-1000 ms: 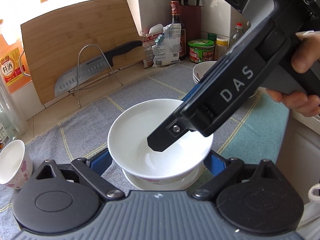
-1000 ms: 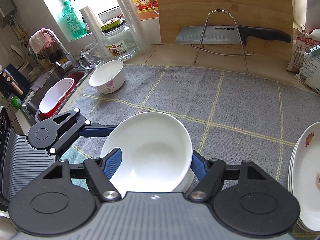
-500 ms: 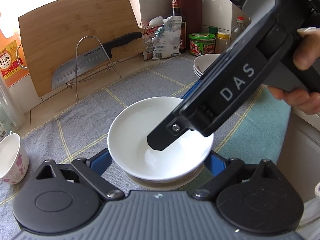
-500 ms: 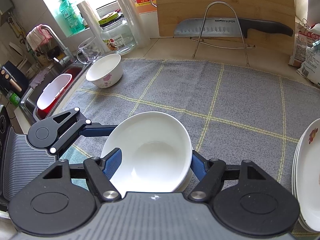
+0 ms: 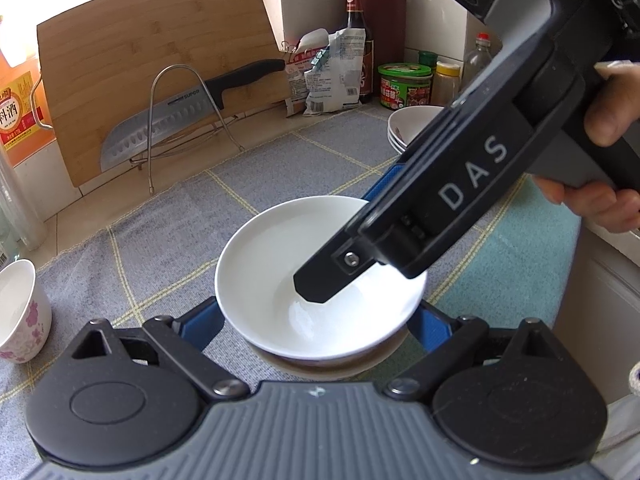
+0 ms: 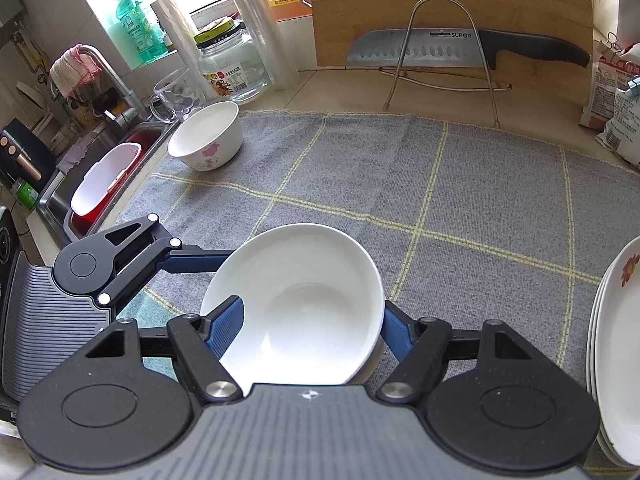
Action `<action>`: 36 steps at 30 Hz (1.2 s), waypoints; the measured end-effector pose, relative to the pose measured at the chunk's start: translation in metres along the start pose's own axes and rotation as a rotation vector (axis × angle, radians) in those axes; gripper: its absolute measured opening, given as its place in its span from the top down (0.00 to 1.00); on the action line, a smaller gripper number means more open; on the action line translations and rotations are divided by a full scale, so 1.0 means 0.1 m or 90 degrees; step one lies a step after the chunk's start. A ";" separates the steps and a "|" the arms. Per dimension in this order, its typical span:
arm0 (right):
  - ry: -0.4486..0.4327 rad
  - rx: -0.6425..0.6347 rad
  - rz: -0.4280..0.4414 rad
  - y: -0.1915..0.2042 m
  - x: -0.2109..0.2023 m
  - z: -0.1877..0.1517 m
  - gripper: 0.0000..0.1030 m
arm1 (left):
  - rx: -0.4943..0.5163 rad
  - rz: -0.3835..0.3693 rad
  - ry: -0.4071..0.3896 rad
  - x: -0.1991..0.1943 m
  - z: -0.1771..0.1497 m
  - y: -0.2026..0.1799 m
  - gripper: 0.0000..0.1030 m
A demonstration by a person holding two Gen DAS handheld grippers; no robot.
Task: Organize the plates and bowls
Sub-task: 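Lower the held bowl into the placed bowl and open the right gripper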
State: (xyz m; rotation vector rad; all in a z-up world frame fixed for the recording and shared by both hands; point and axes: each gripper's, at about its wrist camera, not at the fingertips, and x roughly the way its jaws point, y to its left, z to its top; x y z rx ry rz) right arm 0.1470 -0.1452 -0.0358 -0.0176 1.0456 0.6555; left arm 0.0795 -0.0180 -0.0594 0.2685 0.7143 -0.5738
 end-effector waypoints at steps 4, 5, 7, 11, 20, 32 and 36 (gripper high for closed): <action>0.002 -0.001 -0.002 0.00 0.01 0.00 0.24 | 0.000 -0.003 0.001 0.00 0.00 0.01 0.06; 0.002 0.000 -0.001 -0.01 0.01 0.00 0.24 | 0.000 -0.004 0.001 0.00 0.00 0.01 0.06; 0.002 0.000 -0.001 -0.01 0.01 0.00 0.24 | -0.001 -0.005 0.001 0.01 0.00 0.01 0.06; 0.002 0.001 -0.001 -0.02 0.01 0.00 0.24 | -0.002 -0.009 0.002 0.01 0.00 0.02 0.06; 0.001 0.003 0.000 -0.02 0.01 0.00 0.24 | -0.002 -0.012 0.003 0.02 0.01 0.03 0.06; -0.011 -0.013 0.009 0.04 -0.01 0.03 0.06 | 0.002 -0.023 0.006 -0.01 -0.02 0.03 0.04; -0.022 -0.025 -0.001 0.06 -0.04 0.04 0.05 | 0.003 -0.026 0.003 -0.09 -0.04 0.06 0.04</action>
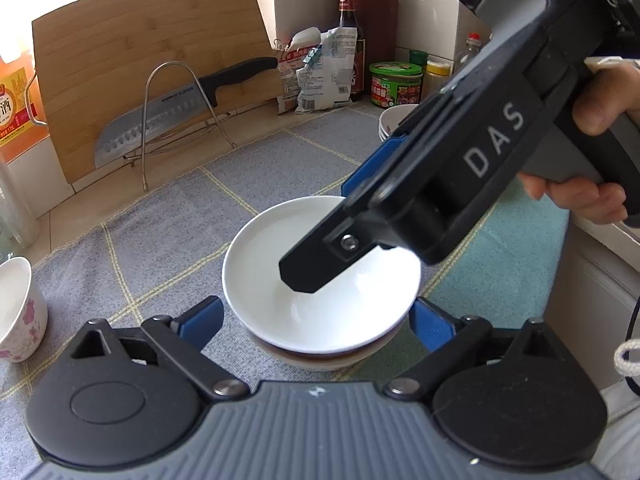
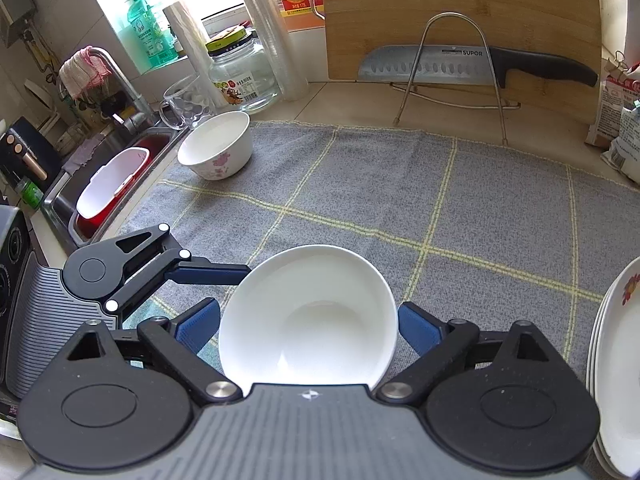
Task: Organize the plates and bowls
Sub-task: 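Lower the held bowl into the placed bowl and open the right gripper, then move the right gripper to the next white bowl by the jar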
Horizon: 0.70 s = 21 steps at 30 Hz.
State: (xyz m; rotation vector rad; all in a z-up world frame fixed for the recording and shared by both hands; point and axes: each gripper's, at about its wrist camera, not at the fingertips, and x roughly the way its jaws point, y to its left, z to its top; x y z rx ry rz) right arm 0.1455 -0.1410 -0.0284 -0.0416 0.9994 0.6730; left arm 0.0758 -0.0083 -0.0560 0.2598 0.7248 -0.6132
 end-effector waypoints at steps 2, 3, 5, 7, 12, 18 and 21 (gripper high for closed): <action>-0.004 -0.004 -0.011 -0.01 -0.02 -0.01 0.05 | -0.004 -0.004 -0.003 -0.05 0.00 0.02 0.04; -0.005 -0.004 -0.018 -0.01 -0.03 -0.02 0.05 | -0.006 -0.005 -0.005 -0.07 -0.01 0.03 0.04; -0.007 0.000 -0.027 -0.05 -0.05 -0.05 0.05 | -0.010 -0.003 -0.010 -0.13 -0.02 0.05 0.03; -0.008 0.007 -0.035 -0.08 -0.06 -0.06 0.05 | -0.016 0.000 -0.013 -0.18 -0.04 0.08 0.03; -0.019 -0.002 -0.060 -0.06 -0.10 -0.03 0.02 | -0.041 0.015 -0.021 -0.30 -0.10 0.21 0.03; -0.030 -0.038 -0.060 0.13 -0.05 0.12 0.00 | -0.088 0.056 -0.025 -0.42 -0.25 0.45 0.03; -0.026 -0.058 -0.054 0.26 0.03 0.22 0.00 | -0.116 0.088 -0.024 -0.45 -0.34 0.64 0.03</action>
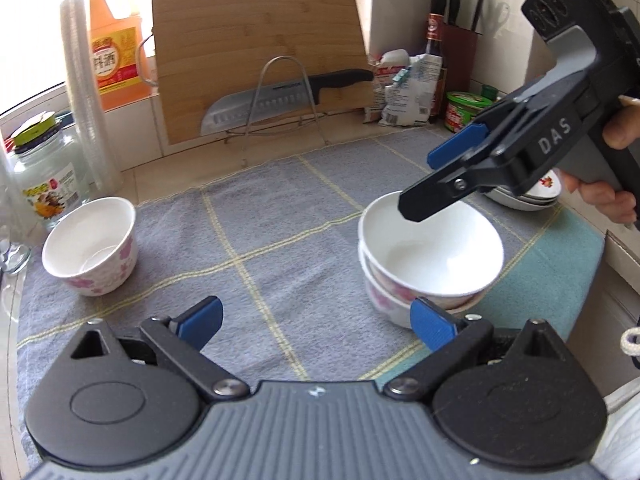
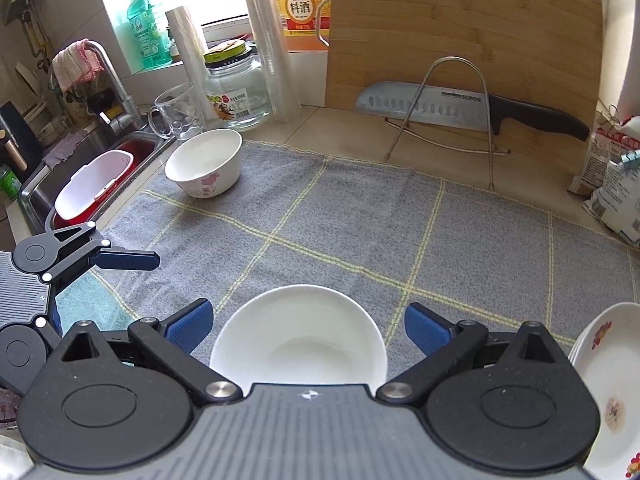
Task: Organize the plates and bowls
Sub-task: 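Move the right gripper to the next white bowl by the jar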
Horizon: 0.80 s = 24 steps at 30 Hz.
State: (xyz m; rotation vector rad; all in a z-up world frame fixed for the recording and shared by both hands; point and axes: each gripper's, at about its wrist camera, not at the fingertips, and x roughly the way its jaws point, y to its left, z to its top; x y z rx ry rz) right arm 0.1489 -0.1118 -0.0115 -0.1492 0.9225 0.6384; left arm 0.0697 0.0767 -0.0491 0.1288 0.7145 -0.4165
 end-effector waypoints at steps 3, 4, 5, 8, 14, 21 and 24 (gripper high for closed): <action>0.006 -0.021 0.009 0.13 0.08 0.11 0.00 | -0.020 0.042 0.002 0.01 -0.07 0.21 0.03; 0.007 -0.030 0.011 0.18 0.12 0.15 0.00 | -0.028 0.059 0.000 0.01 -0.10 0.30 0.03; 0.009 -0.038 0.012 0.23 0.16 0.19 0.00 | -0.038 0.071 0.000 0.01 -0.13 0.39 0.03; 0.015 -0.054 0.017 0.36 0.28 0.32 0.00 | -0.061 0.091 -0.005 0.02 -0.19 0.63 0.03; 0.019 -0.071 0.024 0.62 0.57 0.58 0.00 | -0.076 0.125 -0.028 0.09 -0.24 1.02 0.03; 0.026 -0.083 0.028 0.82 0.97 0.91 0.00 | -0.065 0.155 -0.048 0.27 -0.22 1.32 0.03; 0.032 -0.085 0.037 0.86 1.13 1.03 0.00 | -0.066 0.152 -0.051 0.35 -0.19 1.40 0.03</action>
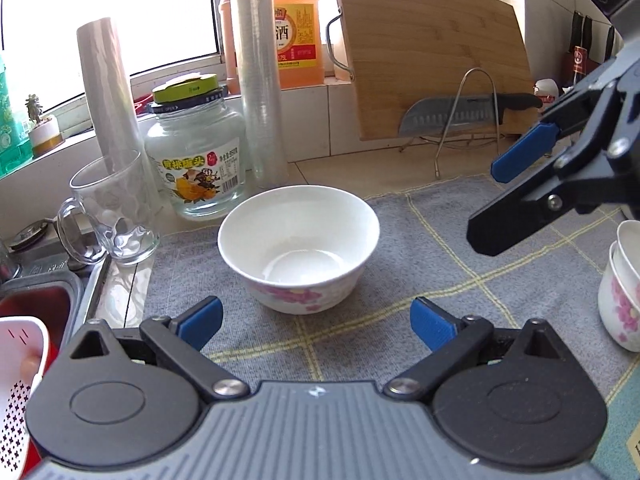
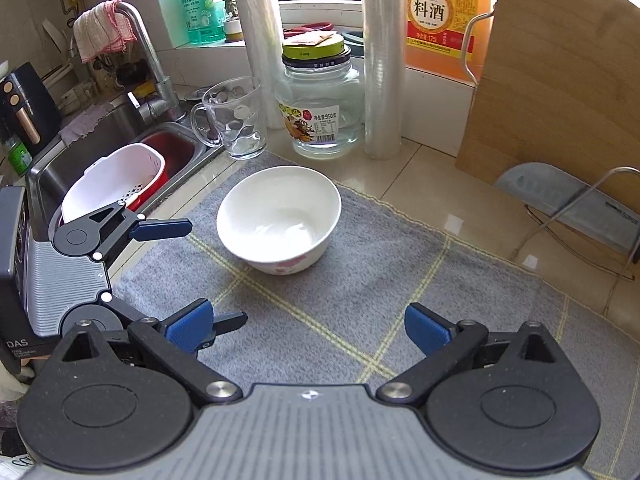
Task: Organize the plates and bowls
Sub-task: 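Move the right gripper to the next white bowl by the jar, then close the right gripper on that bowl's rim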
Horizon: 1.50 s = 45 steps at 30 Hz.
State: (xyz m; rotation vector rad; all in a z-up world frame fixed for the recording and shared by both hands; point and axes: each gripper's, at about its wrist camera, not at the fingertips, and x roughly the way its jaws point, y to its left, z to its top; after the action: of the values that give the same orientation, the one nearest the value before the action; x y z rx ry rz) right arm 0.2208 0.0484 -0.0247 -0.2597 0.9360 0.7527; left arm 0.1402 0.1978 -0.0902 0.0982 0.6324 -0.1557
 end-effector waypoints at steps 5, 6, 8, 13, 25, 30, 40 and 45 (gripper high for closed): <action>0.016 -0.016 0.006 -0.01 0.27 0.21 0.00 | 0.002 0.000 -0.003 0.13 0.03 0.07 0.03; 0.021 -0.020 0.008 -0.01 0.32 0.25 0.00 | 0.003 -0.001 -0.004 0.16 0.04 0.08 0.03; 0.030 -0.026 0.014 -0.02 0.45 0.33 0.00 | 0.003 -0.002 -0.005 0.20 0.04 0.10 0.03; 0.043 -0.039 0.028 -0.06 0.67 0.47 0.00 | 0.001 -0.014 -0.002 0.31 0.05 0.14 0.03; 0.052 -0.064 0.058 -0.04 1.00 0.69 0.08 | 0.008 -0.033 -0.021 0.40 0.11 0.18 0.05; 0.055 -0.069 0.067 -0.02 1.05 0.71 0.17 | 0.010 -0.038 -0.024 0.41 0.12 0.18 0.07; 0.055 -0.075 0.073 -0.02 1.06 0.71 0.28 | 0.014 -0.042 -0.028 0.40 0.12 0.18 0.08; 0.053 -0.069 0.074 -0.02 1.05 0.71 0.28 | 0.015 -0.041 -0.024 0.39 0.12 0.17 0.08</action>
State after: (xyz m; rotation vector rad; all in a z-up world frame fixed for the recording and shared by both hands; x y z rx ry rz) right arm 0.3057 0.1325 -0.0678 -0.3351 0.9968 0.9067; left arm 0.1816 0.2087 -0.1033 0.0974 0.5964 -0.2272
